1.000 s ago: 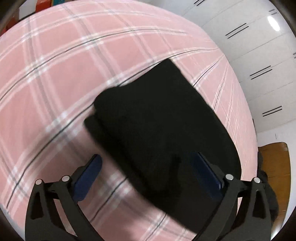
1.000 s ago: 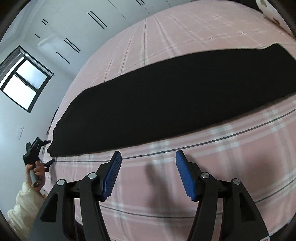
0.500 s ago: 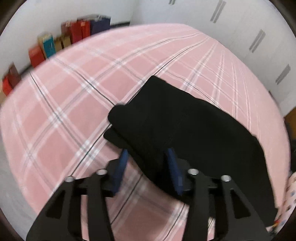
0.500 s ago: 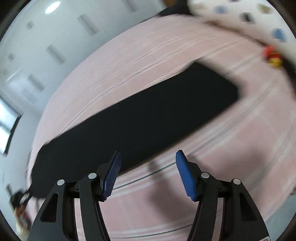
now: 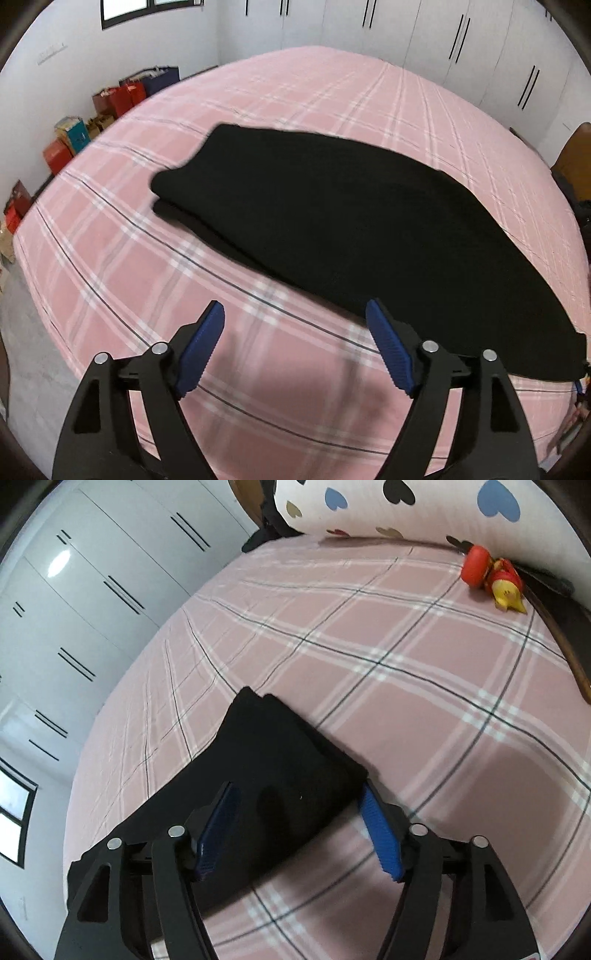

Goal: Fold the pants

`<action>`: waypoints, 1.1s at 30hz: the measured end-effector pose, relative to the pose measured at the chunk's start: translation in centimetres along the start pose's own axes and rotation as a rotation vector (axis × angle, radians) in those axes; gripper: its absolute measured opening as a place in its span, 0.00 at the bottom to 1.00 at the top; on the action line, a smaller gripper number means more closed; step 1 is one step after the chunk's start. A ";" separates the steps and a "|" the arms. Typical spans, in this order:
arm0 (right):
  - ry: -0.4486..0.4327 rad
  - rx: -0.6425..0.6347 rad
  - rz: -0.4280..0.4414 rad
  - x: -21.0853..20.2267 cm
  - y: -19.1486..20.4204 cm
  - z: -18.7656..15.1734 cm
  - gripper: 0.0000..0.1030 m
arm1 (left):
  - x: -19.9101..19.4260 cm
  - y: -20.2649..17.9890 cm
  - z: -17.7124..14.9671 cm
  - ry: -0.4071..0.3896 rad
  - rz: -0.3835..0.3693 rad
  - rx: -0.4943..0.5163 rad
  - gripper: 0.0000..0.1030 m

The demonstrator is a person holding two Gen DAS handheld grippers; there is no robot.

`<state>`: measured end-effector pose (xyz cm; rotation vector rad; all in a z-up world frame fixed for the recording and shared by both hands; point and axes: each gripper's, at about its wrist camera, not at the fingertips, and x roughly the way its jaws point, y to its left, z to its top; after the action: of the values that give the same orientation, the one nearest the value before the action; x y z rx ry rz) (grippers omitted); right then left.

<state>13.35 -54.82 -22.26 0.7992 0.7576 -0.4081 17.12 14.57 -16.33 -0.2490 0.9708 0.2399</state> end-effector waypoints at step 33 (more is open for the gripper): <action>0.000 -0.516 0.502 -11.5 39.9 -9.2 0.14 | -3.5 1.1 -0.7 -0.113 0.096 0.238 0.75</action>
<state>25.04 -21.64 1.60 0.4737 0.5969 0.2349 14.36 15.05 -13.86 0.0290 0.8905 0.2220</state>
